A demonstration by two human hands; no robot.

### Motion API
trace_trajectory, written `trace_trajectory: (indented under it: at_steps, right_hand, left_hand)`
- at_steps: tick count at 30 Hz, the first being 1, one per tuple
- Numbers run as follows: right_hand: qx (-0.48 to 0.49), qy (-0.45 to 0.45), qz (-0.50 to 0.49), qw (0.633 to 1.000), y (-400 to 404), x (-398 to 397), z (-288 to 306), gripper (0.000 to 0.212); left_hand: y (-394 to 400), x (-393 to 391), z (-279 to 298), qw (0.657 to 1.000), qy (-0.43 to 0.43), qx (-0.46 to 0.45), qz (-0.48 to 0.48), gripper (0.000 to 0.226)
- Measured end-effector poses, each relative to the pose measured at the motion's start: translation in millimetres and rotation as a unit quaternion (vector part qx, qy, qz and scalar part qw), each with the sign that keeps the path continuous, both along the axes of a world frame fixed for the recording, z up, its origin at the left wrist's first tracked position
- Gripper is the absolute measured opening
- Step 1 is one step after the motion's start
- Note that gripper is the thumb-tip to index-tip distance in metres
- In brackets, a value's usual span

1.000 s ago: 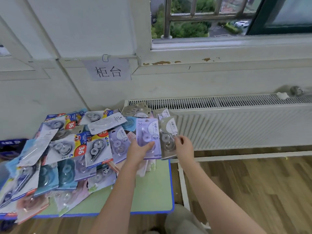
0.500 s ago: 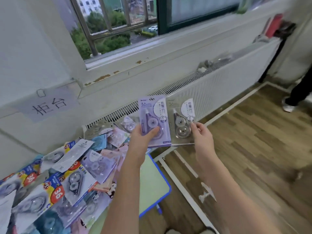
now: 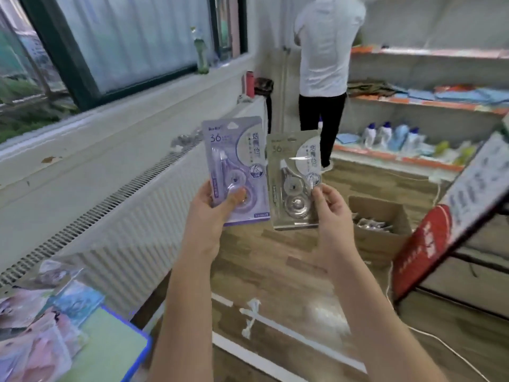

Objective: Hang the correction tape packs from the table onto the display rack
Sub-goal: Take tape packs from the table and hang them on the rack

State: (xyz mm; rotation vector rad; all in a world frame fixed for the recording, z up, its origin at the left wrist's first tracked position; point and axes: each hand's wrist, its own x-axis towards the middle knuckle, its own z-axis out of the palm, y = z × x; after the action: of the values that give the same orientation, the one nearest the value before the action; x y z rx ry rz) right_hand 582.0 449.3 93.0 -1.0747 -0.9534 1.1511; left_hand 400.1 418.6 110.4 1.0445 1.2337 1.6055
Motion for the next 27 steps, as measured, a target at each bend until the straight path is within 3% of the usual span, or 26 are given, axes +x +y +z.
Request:
trace_trajectory:
  at_steps: [4,10,13,16,21,27]
  right_hand:
    - [0.031,-0.013,-0.084,0.996,-24,109,9,0.014]
    - [0.045,-0.025,-0.204,0.978,-60,253,21,0.019]
    - [0.046,-0.024,-0.269,0.962,-76,316,26,0.016]
    - [0.053,-0.023,-0.328,0.943,-91,370,29,0.013]
    - [0.062,-0.033,-0.406,0.911,-96,446,27,0.012]
    - [0.08,-0.028,-0.468,0.88,-74,536,27,0.013]
  left_hand:
    - [-2,104,10,0.996,-0.022,0.021,-0.089,0.038]
    - [-1,245,22,0.974,-0.01,0.04,-0.224,0.047]
    - [3,312,27,0.958,0.004,0.044,-0.283,0.038]
    - [8,374,30,0.941,0.024,0.034,-0.335,0.031]
    - [27,466,32,0.91,0.014,0.023,-0.413,0.047]
    - [64,569,33,0.878,0.016,0.047,-0.476,0.03]
